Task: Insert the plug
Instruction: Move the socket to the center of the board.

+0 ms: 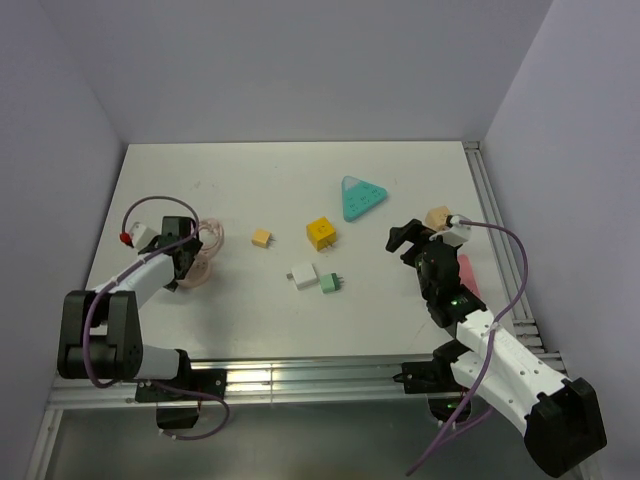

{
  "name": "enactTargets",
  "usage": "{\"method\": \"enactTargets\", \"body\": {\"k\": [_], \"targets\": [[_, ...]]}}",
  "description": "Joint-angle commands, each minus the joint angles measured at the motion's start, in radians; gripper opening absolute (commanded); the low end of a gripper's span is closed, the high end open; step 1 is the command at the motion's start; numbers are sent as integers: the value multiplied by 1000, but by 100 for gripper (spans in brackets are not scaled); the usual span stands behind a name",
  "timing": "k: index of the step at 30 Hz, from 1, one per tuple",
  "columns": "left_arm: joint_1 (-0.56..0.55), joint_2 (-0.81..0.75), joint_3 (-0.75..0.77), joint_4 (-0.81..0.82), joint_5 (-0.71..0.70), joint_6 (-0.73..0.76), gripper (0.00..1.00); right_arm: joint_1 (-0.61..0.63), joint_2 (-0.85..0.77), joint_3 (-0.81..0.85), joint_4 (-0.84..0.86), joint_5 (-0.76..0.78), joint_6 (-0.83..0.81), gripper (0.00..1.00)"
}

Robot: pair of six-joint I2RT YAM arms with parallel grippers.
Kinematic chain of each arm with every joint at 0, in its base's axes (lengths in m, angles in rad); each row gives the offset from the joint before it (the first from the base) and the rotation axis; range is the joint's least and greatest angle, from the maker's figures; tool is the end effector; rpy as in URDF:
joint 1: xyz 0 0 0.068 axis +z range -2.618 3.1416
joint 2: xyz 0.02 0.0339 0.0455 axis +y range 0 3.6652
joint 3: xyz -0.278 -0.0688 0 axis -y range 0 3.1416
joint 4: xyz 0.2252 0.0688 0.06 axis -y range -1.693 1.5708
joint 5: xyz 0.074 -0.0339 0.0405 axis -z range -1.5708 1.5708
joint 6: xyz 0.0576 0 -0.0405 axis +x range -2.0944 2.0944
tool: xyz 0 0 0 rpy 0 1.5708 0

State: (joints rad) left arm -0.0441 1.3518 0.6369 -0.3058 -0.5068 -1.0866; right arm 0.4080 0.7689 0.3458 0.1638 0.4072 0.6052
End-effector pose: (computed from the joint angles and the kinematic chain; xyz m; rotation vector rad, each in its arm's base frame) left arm 0.2350 0.0176 0.1765 -1.3539 2.0038 0.1628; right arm 0.1677 0.0476 0.2365 0.4616 1.7627 0.3469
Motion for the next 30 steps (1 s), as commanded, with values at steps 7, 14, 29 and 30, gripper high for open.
{"method": "enactTargets", "body": {"k": [7,14,29,30], "targets": [[-17,216,110,86,136,39,100,6,-25,-1,23,19,-1,100],[-179,342,263,-16,34,63,100,5,-20,1,26,13,-1,100],[-401,273,247,-27,208,-22,99,5,-13,1,26,5,-4,100],[-401,248,253,-36,215,-16,100,5,-13,1,28,7,-4,100]]}}
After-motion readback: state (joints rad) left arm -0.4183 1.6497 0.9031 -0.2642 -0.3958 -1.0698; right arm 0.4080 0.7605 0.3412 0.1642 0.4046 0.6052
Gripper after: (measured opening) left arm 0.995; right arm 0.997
